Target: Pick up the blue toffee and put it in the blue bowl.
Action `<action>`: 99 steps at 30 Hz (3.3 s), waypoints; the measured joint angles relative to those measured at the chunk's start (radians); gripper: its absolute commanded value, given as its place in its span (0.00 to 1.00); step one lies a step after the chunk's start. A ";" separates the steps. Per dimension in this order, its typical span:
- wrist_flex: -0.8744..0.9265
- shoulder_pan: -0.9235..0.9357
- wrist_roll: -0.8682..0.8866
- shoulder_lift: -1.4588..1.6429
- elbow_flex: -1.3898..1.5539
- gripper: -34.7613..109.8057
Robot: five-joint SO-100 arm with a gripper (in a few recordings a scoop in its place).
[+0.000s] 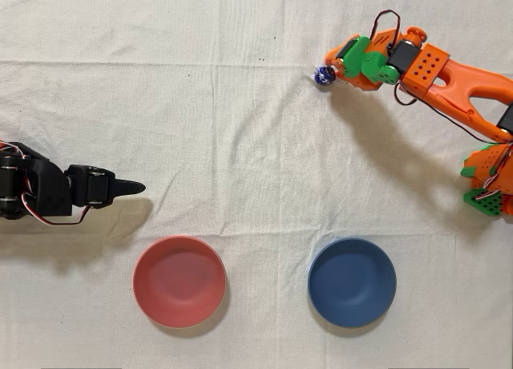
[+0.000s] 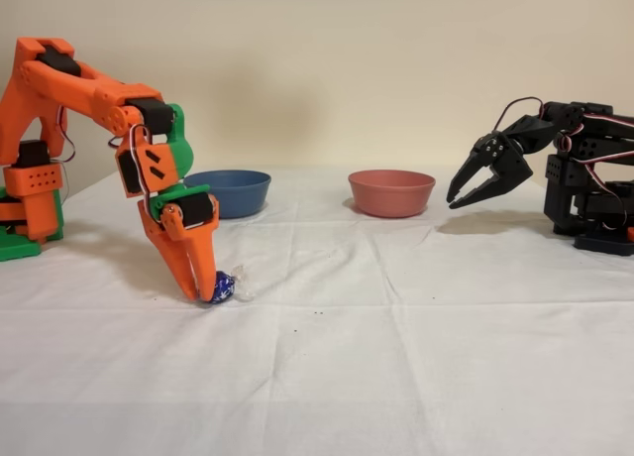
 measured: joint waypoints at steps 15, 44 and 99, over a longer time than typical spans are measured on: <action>0.120 0.006 0.012 0.175 0.127 0.45; 0.071 -0.137 0.094 0.143 0.095 0.48; 0.071 -0.021 -0.005 0.011 -0.008 0.49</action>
